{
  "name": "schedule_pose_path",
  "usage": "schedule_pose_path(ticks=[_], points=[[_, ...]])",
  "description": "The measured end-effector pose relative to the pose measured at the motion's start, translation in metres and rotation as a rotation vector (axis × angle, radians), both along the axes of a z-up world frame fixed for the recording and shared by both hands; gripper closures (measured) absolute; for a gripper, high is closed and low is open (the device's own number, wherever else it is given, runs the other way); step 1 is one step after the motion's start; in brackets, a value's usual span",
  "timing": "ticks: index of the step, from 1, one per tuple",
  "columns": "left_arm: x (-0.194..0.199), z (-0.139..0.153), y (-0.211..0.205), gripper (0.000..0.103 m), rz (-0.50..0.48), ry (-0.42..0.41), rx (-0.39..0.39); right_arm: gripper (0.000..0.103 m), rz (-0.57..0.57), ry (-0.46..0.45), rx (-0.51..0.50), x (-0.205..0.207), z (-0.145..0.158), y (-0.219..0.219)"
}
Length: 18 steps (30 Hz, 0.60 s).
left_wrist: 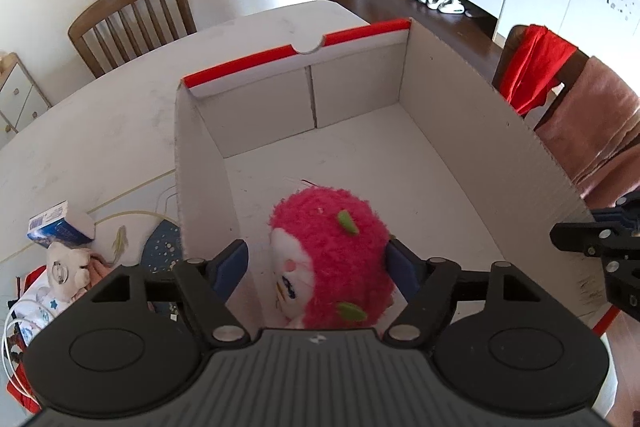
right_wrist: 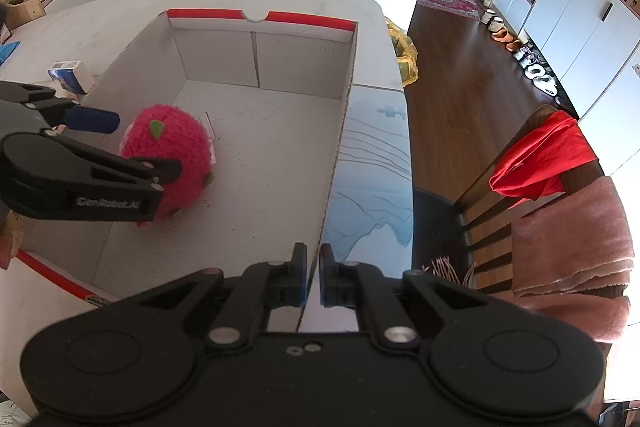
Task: Organize objects
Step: 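Carry the pink plush toy with the left gripper into the cardboard box and release, then move the left gripper back over the pile of items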
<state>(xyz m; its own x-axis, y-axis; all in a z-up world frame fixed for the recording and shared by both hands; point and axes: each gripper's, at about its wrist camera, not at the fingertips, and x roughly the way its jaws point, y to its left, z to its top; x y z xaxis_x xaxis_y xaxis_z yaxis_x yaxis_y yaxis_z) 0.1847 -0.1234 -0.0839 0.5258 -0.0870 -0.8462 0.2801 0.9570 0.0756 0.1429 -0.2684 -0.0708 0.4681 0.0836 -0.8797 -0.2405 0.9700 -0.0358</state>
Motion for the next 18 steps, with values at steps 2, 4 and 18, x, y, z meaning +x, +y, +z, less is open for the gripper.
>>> schedule_pose_path(ticks=[2,4,18], points=[[-0.002,0.005,0.004,0.021,0.012,-0.004,-0.023,0.098,0.001,0.002,0.001,0.0,0.0,0.0],[-0.004,0.012,0.008,0.02,0.019,-0.014,-0.043,0.098,0.0,0.003,-0.003,0.0,0.0,0.001],[-0.027,0.064,0.037,0.003,0.028,-0.111,-0.144,0.098,0.002,0.004,-0.013,0.0,0.0,0.004]])
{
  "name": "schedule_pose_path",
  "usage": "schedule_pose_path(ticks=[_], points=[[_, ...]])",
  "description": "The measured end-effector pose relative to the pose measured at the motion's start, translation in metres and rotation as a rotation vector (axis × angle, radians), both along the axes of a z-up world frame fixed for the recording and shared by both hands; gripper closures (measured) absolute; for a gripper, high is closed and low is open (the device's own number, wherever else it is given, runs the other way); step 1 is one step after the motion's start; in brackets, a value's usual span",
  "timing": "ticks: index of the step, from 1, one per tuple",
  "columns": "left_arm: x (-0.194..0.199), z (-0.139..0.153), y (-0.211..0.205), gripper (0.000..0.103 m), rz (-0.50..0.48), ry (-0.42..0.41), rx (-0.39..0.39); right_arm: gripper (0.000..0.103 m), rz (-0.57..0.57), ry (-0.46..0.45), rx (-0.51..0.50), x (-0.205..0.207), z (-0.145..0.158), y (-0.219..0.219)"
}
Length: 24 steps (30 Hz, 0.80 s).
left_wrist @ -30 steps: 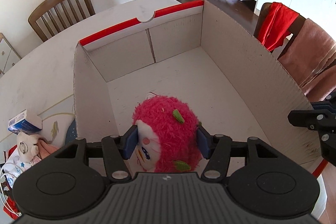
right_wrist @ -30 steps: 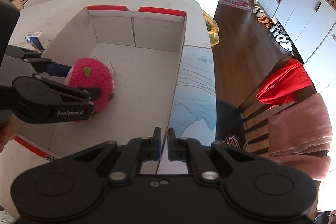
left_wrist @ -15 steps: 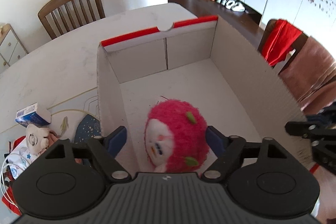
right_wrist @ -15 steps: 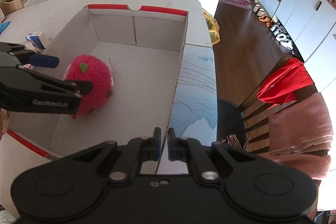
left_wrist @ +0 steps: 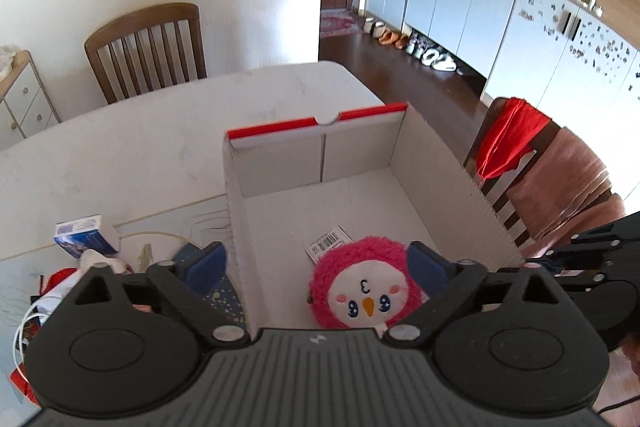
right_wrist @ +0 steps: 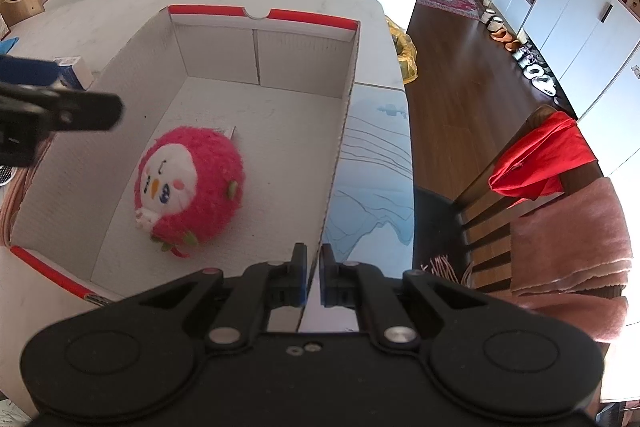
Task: Organize objects
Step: 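Move the left gripper back over the pile of items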
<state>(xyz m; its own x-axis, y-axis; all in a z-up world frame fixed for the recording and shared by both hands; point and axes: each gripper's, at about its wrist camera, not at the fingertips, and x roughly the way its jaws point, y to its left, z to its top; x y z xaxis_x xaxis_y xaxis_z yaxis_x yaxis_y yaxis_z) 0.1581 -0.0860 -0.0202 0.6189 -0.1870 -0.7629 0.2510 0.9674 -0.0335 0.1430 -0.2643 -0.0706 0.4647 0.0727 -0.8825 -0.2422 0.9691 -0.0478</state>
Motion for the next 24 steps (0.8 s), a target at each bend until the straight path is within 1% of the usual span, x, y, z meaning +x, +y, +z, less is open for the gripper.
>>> schedule_pose_path(ticks=[4,8,12,15,21,24], points=[[-0.006,0.009,0.015,0.003,0.022,-0.013,-0.008,0.098,-0.001,0.001,0.0,0.0,0.0,0.0],[-0.012,0.017,0.034,0.002,0.067,-0.043,0.001,0.098,0.0,0.001,-0.001,0.0,0.0,0.0],[-0.019,0.02,0.058,0.001,0.096,-0.067,-0.025,0.098,-0.002,0.003,0.003,-0.001,0.0,0.0],[-0.022,0.018,0.074,0.0,0.128,-0.071,0.016,0.098,-0.003,0.003,0.003,-0.001,0.0,0.0],[-0.029,0.008,0.111,0.0,0.191,-0.037,-0.001,0.098,-0.005,0.005,0.003,-0.001,0.0,0.0],[-0.031,-0.001,0.129,0.0,0.232,0.0,-0.031,0.098,-0.006,0.004,0.0,-0.001,0.0,0.0]])
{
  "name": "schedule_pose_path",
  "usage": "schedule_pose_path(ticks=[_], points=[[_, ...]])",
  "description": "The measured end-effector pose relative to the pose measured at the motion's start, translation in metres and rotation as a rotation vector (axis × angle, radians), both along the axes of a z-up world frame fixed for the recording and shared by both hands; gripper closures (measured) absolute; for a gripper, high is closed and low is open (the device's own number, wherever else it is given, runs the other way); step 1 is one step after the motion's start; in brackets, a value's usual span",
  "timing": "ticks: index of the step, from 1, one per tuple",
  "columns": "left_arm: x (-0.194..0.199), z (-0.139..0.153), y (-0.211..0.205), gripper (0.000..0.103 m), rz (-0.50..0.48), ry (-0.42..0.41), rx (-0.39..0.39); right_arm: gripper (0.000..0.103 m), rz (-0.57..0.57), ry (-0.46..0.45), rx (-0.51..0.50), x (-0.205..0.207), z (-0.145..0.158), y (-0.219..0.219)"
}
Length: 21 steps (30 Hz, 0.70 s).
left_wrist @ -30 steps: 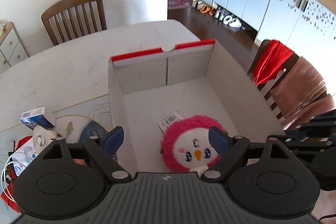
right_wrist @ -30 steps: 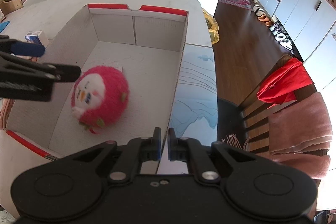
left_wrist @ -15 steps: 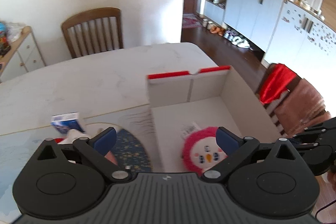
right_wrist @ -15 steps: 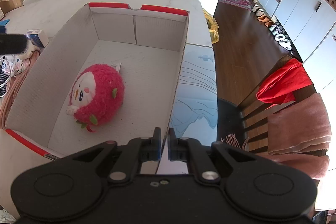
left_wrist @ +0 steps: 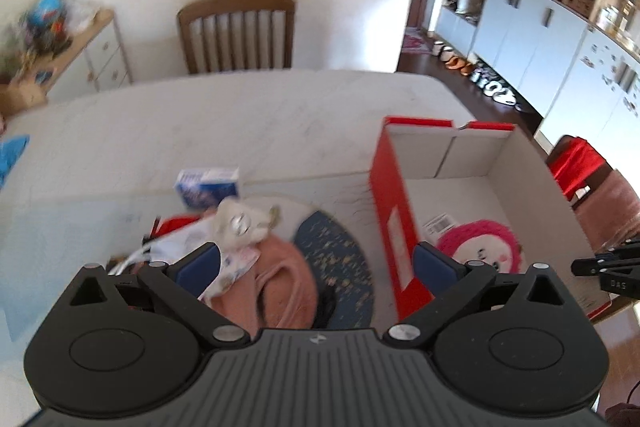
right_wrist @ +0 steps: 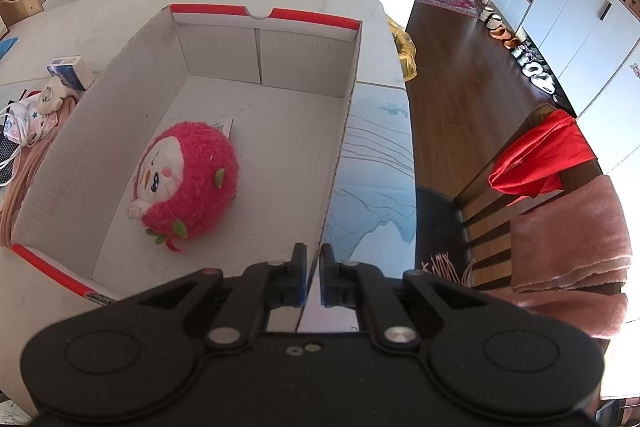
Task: Organize objects
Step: 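Move the left gripper back over the pile of items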
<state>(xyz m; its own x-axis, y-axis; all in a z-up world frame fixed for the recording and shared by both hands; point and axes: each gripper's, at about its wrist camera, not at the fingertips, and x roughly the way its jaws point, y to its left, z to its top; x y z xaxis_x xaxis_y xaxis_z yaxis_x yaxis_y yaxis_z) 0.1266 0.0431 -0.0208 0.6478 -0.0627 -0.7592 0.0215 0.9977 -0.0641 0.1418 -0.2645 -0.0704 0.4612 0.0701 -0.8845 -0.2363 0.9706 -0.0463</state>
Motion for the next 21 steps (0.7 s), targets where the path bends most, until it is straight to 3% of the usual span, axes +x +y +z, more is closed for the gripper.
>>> schedule_pose_path(ticks=[7,13,21], points=[[-0.007,-0.023,0.033,0.0,0.075,0.021,0.086,0.098,-0.002,0.0,-0.001,-0.001,0.001,0.002],[-0.014,-0.052,0.06,0.0,0.126,0.075,0.066,0.098,-0.003,0.003,-0.005,-0.003,0.001,0.004],[-0.013,-0.08,0.078,0.0,0.169,0.095,0.102,0.098,-0.005,0.005,-0.018,-0.003,0.0,0.008]])
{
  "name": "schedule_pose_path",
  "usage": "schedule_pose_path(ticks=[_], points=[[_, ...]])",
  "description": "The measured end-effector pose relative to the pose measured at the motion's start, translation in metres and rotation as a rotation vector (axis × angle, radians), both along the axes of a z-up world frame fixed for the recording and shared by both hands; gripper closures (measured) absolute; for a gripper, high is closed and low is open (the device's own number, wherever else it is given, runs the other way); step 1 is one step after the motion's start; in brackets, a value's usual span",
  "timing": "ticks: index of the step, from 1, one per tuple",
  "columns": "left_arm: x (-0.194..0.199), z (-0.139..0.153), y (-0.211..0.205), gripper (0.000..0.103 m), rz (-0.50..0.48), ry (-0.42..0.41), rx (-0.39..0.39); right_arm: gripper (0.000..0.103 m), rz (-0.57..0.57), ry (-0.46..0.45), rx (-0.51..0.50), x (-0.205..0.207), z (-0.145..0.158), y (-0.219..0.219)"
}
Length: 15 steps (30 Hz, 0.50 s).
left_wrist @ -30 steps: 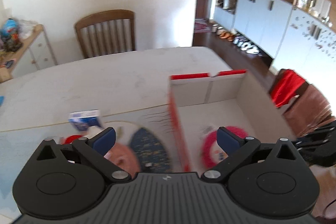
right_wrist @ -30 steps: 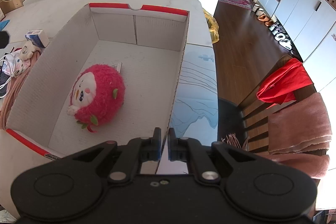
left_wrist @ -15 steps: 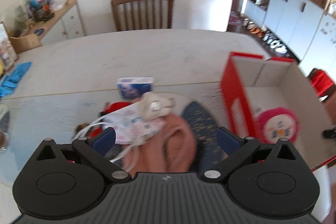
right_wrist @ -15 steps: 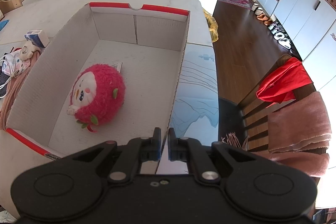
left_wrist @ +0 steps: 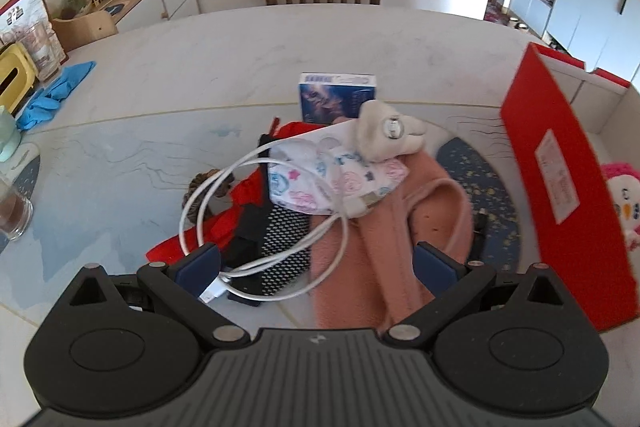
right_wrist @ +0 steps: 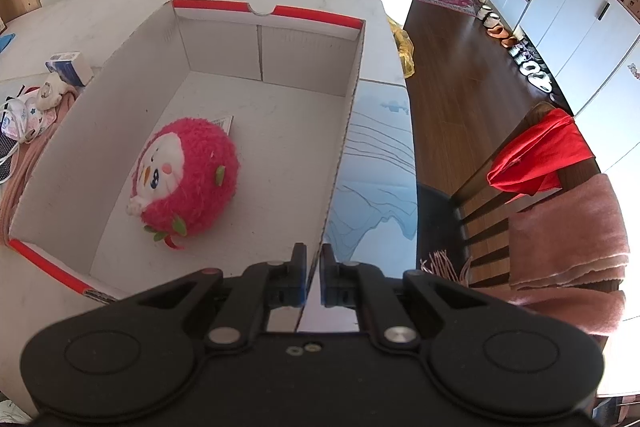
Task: Organize objects
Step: 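Move the left gripper back over the pile of items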
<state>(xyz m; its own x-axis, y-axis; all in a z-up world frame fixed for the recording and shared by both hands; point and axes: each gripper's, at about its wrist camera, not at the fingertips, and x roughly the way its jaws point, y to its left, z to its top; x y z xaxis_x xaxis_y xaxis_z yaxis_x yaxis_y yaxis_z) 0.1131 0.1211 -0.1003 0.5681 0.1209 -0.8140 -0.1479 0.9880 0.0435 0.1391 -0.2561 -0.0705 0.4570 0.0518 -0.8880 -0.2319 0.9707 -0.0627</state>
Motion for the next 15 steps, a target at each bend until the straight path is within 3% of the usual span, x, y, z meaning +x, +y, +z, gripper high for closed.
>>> schedule_pose_path(ticks=[5,12,15], points=[[0.009,-0.011,0.009,0.0,0.003,0.0,0.004,0.098,-0.003,0.002,-0.008,0.001,0.0,0.002],[0.021,-0.032,0.008,0.002,-0.05,0.009,0.082,0.098,-0.007,0.003,-0.015,0.001,0.0,0.003],[0.025,-0.035,0.005,0.011,-0.074,0.004,0.09,0.098,-0.008,0.004,-0.018,0.001,-0.001,0.004]])
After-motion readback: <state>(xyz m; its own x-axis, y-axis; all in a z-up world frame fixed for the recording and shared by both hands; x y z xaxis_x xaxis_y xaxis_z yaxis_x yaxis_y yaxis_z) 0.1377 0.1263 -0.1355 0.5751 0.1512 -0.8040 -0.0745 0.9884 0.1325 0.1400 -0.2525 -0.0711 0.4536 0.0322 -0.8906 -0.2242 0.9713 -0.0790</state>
